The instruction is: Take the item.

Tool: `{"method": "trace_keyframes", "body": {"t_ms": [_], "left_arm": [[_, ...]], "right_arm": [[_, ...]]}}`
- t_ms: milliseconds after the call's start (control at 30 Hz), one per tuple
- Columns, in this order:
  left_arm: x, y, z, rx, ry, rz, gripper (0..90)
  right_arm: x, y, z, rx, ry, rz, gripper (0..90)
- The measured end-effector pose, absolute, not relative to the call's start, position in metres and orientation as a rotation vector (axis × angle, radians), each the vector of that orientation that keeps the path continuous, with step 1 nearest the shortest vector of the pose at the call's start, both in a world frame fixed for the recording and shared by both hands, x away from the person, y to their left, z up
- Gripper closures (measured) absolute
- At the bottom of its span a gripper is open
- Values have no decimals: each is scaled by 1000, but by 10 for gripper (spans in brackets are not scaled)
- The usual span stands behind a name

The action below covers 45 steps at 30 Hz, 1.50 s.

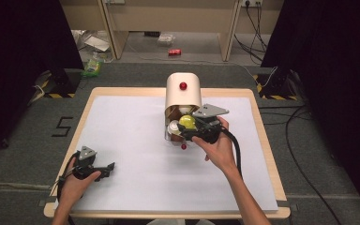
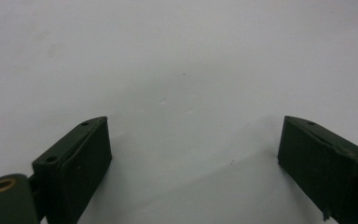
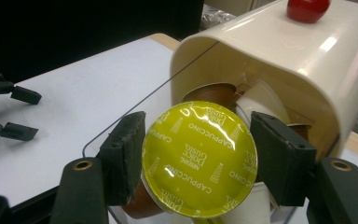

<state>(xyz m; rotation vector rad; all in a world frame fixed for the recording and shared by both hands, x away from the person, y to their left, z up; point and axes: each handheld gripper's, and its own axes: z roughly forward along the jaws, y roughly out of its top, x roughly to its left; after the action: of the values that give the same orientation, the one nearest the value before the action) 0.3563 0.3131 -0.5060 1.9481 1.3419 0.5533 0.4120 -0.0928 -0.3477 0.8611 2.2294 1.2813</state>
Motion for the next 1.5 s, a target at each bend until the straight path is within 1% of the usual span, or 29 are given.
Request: {"method": "trace_keyframes", "body": {"t_ms": [433, 733, 1167, 1500], "left_arm": [[356, 313, -506, 1949, 1342, 553, 90], [356, 313, -506, 1949, 1342, 554, 90], [356, 313, -506, 1948, 1342, 553, 91], [356, 313, -506, 1949, 1340, 554, 91]], "right_arm": [[398, -120, -333, 863, 2168, 1299, 383], [391, -148, -330, 901, 2119, 1305, 384], [389, -175, -336, 957, 2087, 1273, 383], [402, -191, -356, 1027, 2077, 1214, 384]]}}
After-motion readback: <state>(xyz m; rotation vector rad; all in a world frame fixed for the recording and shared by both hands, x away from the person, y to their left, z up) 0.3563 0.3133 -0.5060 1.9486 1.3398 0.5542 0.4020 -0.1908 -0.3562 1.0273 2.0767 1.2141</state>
